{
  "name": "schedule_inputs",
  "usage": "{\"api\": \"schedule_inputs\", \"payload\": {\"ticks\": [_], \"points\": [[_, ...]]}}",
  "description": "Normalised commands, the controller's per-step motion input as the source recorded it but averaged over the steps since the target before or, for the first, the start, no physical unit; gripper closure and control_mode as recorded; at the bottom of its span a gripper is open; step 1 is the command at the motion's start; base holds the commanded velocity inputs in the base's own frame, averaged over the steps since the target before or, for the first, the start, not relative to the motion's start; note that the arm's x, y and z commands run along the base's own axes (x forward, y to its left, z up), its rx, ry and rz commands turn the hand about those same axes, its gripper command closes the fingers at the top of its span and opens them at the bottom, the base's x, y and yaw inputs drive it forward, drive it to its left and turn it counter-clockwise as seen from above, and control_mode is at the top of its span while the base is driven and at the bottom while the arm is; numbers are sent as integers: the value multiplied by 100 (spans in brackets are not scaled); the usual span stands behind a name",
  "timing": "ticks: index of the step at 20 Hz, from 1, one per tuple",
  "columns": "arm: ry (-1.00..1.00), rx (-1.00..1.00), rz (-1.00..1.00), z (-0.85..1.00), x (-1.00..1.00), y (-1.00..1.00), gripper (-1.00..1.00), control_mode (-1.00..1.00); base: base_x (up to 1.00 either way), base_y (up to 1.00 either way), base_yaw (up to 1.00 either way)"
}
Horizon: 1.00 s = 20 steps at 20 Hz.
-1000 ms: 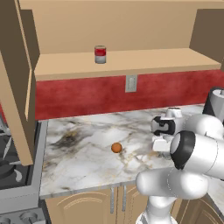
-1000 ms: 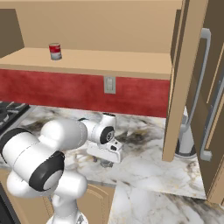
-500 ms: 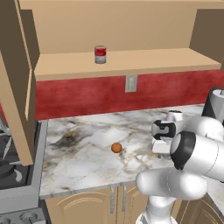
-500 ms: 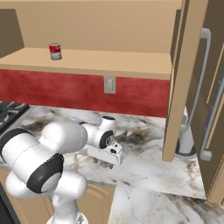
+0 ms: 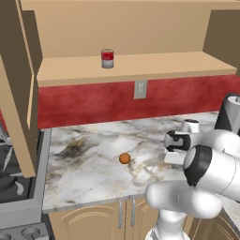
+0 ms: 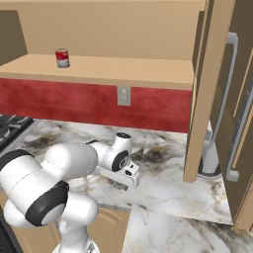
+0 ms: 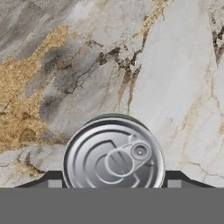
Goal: Restock the canned food cabinet by taking the new fresh canned food from the counter and placing it in the cabinet. Then, take the old canned food from the cabinet and place it on the counter.
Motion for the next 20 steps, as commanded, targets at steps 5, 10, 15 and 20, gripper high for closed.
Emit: {"api": "schedule_inputs", "payload": {"ticks": [5, 10, 15, 20], "points": [[0, 0, 0, 0, 0, 0, 100, -100, 0, 0, 0], [-2, 0, 0, 3, -6, 0, 100, -100, 0, 0, 0], [-39, 0, 0, 73, -46, 0, 100, -100, 0, 0, 0], [-58, 0, 0, 100, -53, 0, 100, -100, 0, 0, 0]]}}
